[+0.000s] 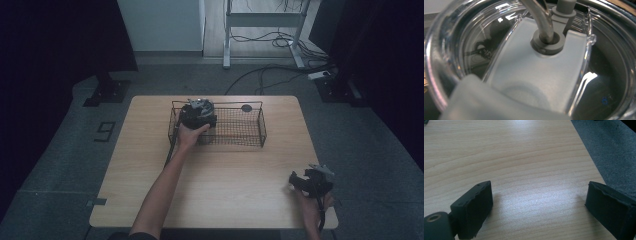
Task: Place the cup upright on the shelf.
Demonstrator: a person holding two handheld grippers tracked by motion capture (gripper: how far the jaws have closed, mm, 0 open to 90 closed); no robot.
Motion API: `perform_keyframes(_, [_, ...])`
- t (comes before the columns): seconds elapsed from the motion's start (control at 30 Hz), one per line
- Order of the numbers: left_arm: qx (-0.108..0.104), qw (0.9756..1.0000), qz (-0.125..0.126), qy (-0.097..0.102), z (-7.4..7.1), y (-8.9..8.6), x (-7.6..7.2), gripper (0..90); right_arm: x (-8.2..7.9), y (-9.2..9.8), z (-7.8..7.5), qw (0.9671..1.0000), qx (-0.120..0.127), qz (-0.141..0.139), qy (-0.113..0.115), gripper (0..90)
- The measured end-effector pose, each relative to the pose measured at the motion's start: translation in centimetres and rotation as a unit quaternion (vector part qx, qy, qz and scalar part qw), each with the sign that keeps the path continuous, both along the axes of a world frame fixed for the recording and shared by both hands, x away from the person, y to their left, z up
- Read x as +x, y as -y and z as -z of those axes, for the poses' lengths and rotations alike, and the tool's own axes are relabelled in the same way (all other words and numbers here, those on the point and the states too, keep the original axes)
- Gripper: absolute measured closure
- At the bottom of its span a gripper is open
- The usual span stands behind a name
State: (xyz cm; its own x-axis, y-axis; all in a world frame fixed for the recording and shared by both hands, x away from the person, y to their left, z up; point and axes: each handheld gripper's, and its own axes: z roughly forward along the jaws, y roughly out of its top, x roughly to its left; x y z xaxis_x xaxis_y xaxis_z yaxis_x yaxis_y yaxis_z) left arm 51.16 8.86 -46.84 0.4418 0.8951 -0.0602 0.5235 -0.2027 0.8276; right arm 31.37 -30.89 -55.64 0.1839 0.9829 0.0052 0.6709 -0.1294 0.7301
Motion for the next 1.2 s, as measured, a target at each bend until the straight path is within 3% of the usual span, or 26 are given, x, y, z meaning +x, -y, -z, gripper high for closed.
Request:
perform_keyframes(0.13, [-0.006, 1.0, -0.002, -0.005, -0.1, -0.3, 0.0, 3.3, 0.0, 0.0, 0.0, 1.0, 0.0, 0.0, 0.0, 7.4])
perform_keyframes(0.23, [0.0, 0.9998, -0.02, 0.005, -0.3, -0.2, -0.2, 0.1, 0.0, 0.0, 0.0, 1.0, 0.0, -0.001, 0.0, 7.5])
perform_keyframes(0.57, [0.0, 0.9999, -0.003, 0.013, -1.1, -0.9, -1.4, 0.0, 0.0, 0.0, 0.0, 1.0, 0.0, -0.001, 0.0, 7.5])
perform_keyframes(0.8, [-0.017, 0.9995, 0.019, 0.02, -2.4, -2.0, -2.7, 0.0, 0.0, 0.0, 0.0, 1.0, 0.0, -0.001, 0.0, 7.5])
perform_keyframes(1.2, [-0.01, 0.9993, 0.031, 0.016, -3.0, -3.7, -5.1, 0.4, 0.0, 0.0, 0.0, 1.0, 0.0, -0.001, 0.0, 7.7])
